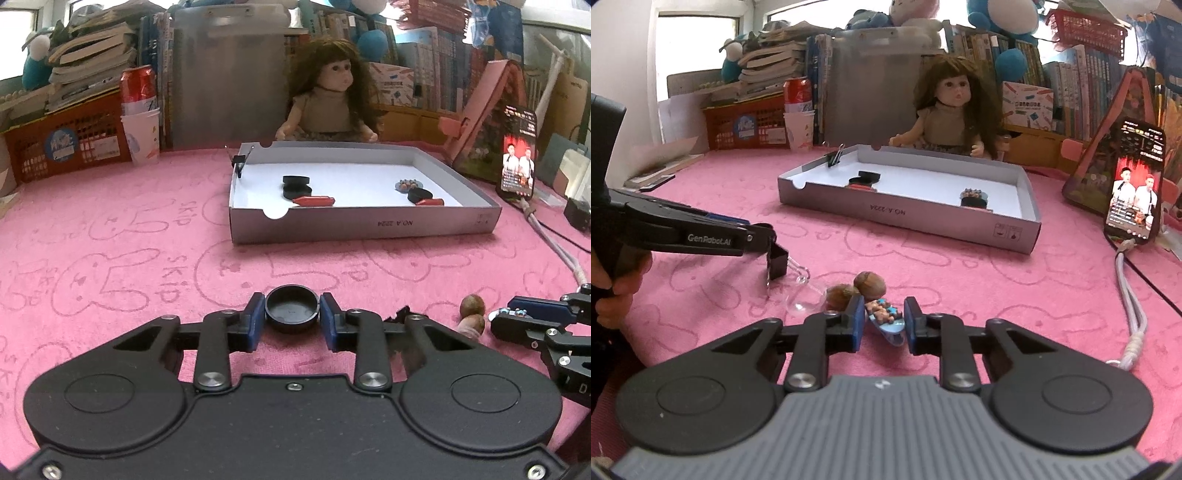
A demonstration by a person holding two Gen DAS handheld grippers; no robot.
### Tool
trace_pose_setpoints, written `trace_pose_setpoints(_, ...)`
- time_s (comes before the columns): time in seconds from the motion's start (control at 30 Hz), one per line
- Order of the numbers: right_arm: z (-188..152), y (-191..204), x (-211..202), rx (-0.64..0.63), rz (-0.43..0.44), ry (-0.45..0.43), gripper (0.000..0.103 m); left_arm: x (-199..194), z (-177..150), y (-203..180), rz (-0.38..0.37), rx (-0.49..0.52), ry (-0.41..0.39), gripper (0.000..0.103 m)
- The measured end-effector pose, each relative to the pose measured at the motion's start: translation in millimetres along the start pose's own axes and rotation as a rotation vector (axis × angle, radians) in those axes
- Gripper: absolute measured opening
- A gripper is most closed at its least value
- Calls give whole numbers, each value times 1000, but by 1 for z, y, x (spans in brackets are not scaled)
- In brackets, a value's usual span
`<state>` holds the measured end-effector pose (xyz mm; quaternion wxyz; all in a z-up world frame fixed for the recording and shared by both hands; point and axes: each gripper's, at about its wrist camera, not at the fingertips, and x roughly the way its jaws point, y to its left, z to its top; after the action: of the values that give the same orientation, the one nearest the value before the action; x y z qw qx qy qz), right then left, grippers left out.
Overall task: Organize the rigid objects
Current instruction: 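Carry the black lid and blue toy in both tools over the tray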
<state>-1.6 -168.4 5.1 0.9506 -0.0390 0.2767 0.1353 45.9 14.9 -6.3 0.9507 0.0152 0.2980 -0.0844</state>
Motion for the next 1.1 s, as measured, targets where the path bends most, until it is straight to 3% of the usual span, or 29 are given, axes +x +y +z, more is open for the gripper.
trace_pose_setpoints(0.27,25,-23,4,61,-47,-31,27,-1,28,5,-18,-22,-24,30)
trace_pose_setpoints(0.6,75,-71,42,220,-84,-15,27,24,81,-2,-45,-42,-42,30)
trace_pose_setpoints(0.9,100,-98,90,271,-82,81,27,80,105,-6,-72,-103,87,30)
trace_pose_setpoints(1.1,100,-106,114,301,-57,140,27,102,102,-8,-51,-101,118,30)
